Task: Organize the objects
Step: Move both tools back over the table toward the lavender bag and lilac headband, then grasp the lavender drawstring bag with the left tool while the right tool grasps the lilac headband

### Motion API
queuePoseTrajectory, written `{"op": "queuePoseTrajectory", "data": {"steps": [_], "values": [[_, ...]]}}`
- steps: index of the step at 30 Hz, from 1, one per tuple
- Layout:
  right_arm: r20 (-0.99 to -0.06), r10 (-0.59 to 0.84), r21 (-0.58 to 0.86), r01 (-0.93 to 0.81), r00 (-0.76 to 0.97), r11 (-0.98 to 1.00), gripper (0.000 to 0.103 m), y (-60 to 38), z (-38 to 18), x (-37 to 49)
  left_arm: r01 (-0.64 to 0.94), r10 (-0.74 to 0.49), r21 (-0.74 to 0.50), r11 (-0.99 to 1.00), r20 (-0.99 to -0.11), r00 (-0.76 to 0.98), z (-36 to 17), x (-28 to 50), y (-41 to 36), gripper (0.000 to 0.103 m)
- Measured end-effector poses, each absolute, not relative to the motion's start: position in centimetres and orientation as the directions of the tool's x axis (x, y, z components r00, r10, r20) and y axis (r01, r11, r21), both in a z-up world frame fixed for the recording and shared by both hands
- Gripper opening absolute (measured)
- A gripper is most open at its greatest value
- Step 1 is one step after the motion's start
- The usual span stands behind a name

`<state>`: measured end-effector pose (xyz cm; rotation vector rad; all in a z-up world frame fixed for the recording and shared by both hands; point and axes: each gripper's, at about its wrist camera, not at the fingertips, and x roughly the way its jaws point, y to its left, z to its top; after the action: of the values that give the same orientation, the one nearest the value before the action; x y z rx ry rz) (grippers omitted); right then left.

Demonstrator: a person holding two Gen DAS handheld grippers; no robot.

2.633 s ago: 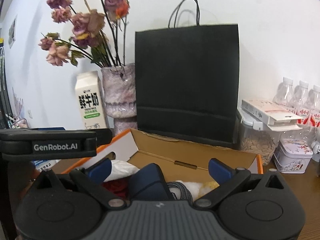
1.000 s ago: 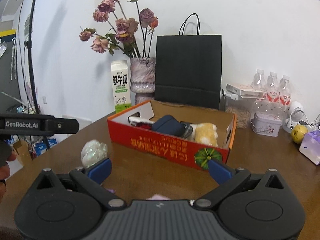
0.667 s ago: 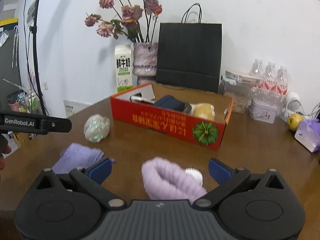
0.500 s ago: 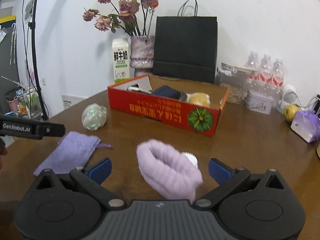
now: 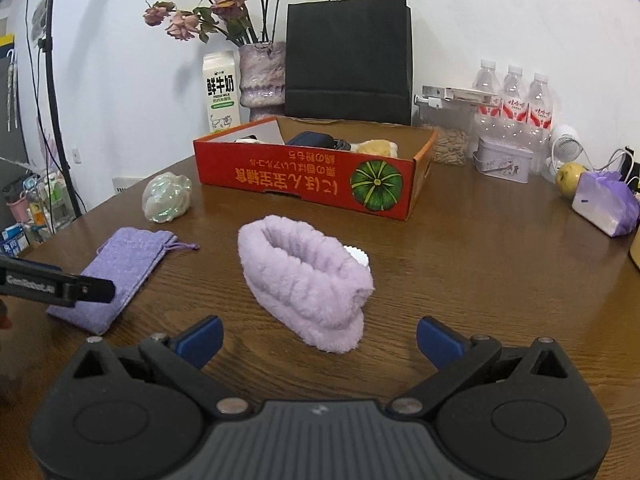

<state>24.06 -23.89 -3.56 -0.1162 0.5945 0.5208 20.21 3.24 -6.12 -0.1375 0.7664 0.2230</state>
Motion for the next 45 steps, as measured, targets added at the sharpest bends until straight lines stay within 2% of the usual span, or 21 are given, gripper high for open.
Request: {"op": "queuePoseTrajectory", "data": {"steps": [7, 9, 10, 11, 13, 21, 30, 36, 41, 45], "values": [[-0.573, 0.431, 0.038, -0.503, 0.697, 0.863, 0.103, -23.3, -4.4, 24.5, -0.256, 0.190, 0.007, 0.967, -0.688, 0.701, -7.1, 21.6, 2.1, 0.103], [-0.580, 0.427, 0.039, -0.500, 0.694, 0.865, 0.103, -23.3, -4.5, 24.6, -0.248, 0.188, 0.008, 0.969, -0.676, 0.712, -7.1, 21.4, 2.0, 0.096], [-0.580, 0.428, 0.043, -0.498, 0.693, 0.866, 0.103, -23.3, -4.5, 24.7, -0.240, 0.183, 0.007, 0.971, -0.664, 0.725, -7.0, 21.1, 1.9, 0.075], [-0.580, 0.427, 0.045, -0.497, 0.694, 0.867, 0.103, -23.4, -4.5, 24.7, -0.237, 0.184, 0.006, 0.971, -0.650, 0.737, -6.7, 20.6, 1.9, 0.042], [-0.580, 0.426, 0.046, -0.494, 0.694, 0.868, 0.103, -23.4, -4.5, 24.7, -0.227, 0.159, -0.023, 0.974, -0.647, 0.746, -6.4, 19.9, 2.3, 0.023], [-0.565, 0.421, 0.010, -0.505, 0.709, 0.863, 0.103, -22.2, -4.1, 25.4, -0.190, 0.134, -0.021, 0.982, -0.633, 0.763, -6.5, 18.6, 3.1, 0.021], [-0.576, 0.411, -0.013, -0.510, 0.707, 0.860, 0.103, -19.0, -4.1, 28.4, -0.182, 0.132, -0.020, 0.983, -0.611, 0.781, -6.8, 18.2, 3.5, 0.024], [-0.565, 0.399, -0.053, -0.514, 0.722, 0.856, 0.087, -18.2, -4.3, 27.7, -0.177, 0.131, -0.018, 0.984, -0.601, 0.789, -6.9, 18.0, 3.4, 0.025], [-0.565, 0.393, -0.073, -0.518, 0.725, 0.852, 0.067, -18.0, -4.2, 27.1, -0.178, 0.134, -0.015, 0.984, -0.596, 0.792, -7.0, 17.9, 3.3, 0.025], [-0.546, 0.409, -0.092, -0.537, 0.731, 0.838, 0.056, -17.8, -4.0, 26.1, -0.178, 0.135, -0.013, 0.984, -0.596, 0.792, -7.0, 17.9, 3.3, 0.025]]}}
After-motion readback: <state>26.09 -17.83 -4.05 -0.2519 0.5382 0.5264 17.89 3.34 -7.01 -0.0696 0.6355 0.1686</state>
